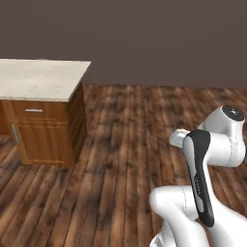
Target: Transport the fish from the fridge to the microwave and turn on the microwave.
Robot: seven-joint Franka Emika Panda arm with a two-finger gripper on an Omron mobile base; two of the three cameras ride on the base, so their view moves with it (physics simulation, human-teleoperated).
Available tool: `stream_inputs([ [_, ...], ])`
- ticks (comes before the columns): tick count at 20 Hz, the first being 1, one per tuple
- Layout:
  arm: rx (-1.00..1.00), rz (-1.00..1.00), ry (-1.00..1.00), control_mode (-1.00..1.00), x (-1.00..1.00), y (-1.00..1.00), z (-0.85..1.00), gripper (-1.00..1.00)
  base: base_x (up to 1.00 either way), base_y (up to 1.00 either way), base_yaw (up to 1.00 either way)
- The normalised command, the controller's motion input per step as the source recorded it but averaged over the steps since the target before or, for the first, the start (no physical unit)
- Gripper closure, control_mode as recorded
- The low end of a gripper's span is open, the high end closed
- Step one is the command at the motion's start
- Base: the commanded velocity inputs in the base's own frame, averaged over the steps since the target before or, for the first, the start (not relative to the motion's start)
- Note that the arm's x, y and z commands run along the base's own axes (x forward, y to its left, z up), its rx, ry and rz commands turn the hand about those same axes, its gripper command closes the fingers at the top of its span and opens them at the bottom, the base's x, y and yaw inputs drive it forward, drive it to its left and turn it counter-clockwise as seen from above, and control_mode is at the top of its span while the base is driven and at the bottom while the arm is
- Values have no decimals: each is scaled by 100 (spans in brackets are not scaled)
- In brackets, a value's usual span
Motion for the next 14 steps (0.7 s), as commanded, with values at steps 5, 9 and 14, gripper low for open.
stream_inputs([
  [5,0,0,0,100,0,0,0,100,47,18,59],
  [9,0,0,0,100,0,0,0,100,47,13,58],
  [14,0,0,0,100,0,0,0,100,54,8,58],
])
